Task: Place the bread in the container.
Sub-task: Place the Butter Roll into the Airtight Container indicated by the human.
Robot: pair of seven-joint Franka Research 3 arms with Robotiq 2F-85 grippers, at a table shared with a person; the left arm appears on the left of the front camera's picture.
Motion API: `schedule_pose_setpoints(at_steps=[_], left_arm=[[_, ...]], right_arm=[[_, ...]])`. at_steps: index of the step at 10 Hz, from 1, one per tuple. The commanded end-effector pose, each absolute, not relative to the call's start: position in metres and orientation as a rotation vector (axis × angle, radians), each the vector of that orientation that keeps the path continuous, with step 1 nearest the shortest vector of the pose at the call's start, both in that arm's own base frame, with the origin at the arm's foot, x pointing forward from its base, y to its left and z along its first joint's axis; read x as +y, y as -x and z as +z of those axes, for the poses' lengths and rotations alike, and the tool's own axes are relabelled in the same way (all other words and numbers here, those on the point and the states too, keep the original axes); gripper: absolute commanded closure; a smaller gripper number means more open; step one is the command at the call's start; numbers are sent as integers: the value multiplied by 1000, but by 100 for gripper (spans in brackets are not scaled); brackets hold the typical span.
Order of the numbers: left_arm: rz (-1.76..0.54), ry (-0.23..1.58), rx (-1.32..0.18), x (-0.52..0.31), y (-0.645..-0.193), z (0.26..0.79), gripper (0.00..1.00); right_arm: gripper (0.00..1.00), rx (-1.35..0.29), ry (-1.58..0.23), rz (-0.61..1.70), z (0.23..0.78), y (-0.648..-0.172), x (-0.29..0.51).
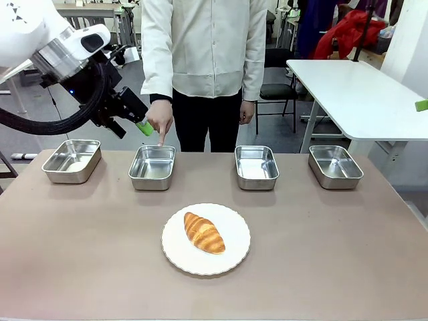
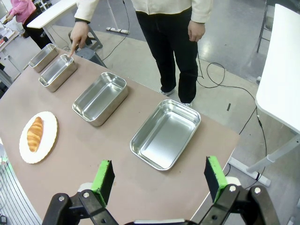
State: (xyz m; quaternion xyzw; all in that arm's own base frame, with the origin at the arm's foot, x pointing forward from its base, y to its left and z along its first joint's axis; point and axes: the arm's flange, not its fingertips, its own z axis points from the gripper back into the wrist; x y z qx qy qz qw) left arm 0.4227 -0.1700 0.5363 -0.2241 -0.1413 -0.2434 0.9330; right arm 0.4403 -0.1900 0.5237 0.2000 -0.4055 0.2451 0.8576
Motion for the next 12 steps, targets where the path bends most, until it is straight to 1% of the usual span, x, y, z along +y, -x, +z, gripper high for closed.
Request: schedule_pose_setpoints(at_steps=[1, 2, 3, 4, 5, 6, 7, 8, 11, 12], left_arm=[[-535, 465, -294, -166, -424, 540, 0], [-498, 459, -289, -170, -423, 536, 0], [-399, 457, -245, -189, -415, 537, 0], [-326, 436, -194, -217, -409, 539, 0], [-274, 456, -113, -242, -409, 541, 0], [-216, 411, -50, -266, -406, 535, 0], [-154, 387, 3, -288, -406, 524, 0], [-76, 385, 91, -310, -408, 506, 0], [84, 341, 156, -344, -401, 444, 0], [117, 318, 159, -345, -396, 434, 0]], right_arm=[[0, -870, -431, 515, 524, -442, -190], [0, -870, -431, 515, 524, -442, -190], [0, -870, -431, 515, 524, -442, -190], [0, -870, -431, 515, 524, -442, -190], [0, -870, -431, 515, 524, -442, -190], [0, -870, -431, 515, 524, -442, -190], [0, -870, -431, 515, 524, -442, -190], [0, -870, -431, 515, 524, -442, -190], [0, -870, -431, 515, 524, -442, -190], [0, -870, -431, 515, 524, -442, -190]])
